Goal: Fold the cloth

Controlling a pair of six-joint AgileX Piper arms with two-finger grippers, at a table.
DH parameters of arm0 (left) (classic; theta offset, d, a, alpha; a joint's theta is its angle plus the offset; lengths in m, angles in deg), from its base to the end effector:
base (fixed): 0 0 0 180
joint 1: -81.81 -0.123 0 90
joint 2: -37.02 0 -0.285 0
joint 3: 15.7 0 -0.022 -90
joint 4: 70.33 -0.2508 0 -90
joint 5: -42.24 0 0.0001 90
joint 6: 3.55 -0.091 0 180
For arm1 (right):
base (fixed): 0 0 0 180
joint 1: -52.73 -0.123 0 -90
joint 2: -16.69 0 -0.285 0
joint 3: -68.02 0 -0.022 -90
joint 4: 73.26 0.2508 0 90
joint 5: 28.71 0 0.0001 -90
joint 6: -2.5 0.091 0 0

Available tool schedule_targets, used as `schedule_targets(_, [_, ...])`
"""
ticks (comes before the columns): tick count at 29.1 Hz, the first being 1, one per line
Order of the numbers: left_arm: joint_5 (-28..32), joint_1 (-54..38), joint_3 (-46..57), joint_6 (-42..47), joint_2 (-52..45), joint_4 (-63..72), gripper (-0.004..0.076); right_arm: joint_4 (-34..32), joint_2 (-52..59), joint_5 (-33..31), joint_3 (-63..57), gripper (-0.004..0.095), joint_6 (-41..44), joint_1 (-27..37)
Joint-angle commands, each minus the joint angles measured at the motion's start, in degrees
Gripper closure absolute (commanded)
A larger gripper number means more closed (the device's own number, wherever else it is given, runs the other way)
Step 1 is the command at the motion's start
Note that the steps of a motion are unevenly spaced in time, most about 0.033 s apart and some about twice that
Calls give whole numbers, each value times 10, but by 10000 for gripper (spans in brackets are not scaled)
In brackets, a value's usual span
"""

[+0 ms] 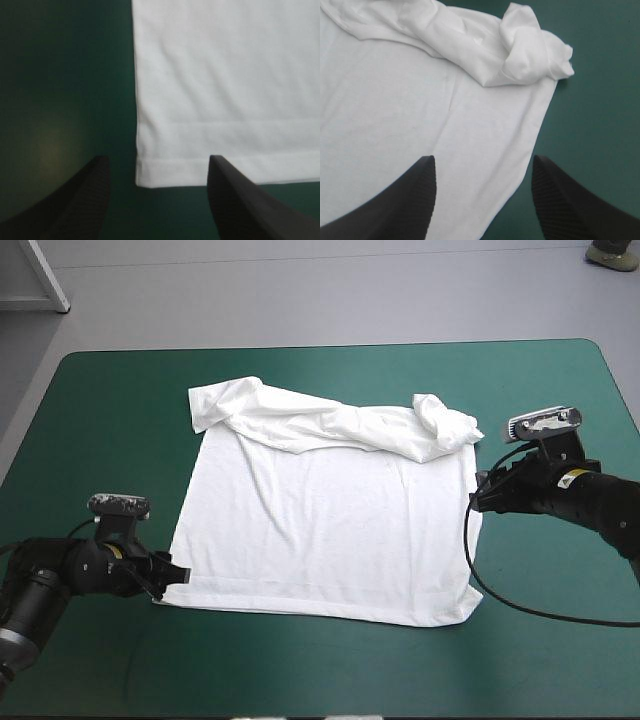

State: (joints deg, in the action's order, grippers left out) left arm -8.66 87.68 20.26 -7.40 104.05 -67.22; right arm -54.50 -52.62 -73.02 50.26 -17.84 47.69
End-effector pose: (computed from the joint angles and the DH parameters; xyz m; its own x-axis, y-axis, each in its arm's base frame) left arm 0.1768 -0.0220 0.2688 -0.8885 0.1244 -0.4417 0.1500 0.9884 -0.0233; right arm 0.2141 0.0394 0.3676 -0.6036 -0.1670 -0.7796 -0.3299 0.9425 0.0535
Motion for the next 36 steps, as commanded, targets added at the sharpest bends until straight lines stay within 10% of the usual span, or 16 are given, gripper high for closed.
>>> schedule_targets(1, [68,0,38,20,1,12,301,7,20,50,-13,378,1,5])
schedule_targets(18, [104,1,66,-22,132,47,323,9,20,44,-18,378,-4,5])
schedule_targets(25, [93,1,66,-107,139,103,692,-8,20,11,-18,426,-2,5])
schedule_targets(36, [113,1,66,-120,139,101,705,63,9,-70,-145,384,-29,4])
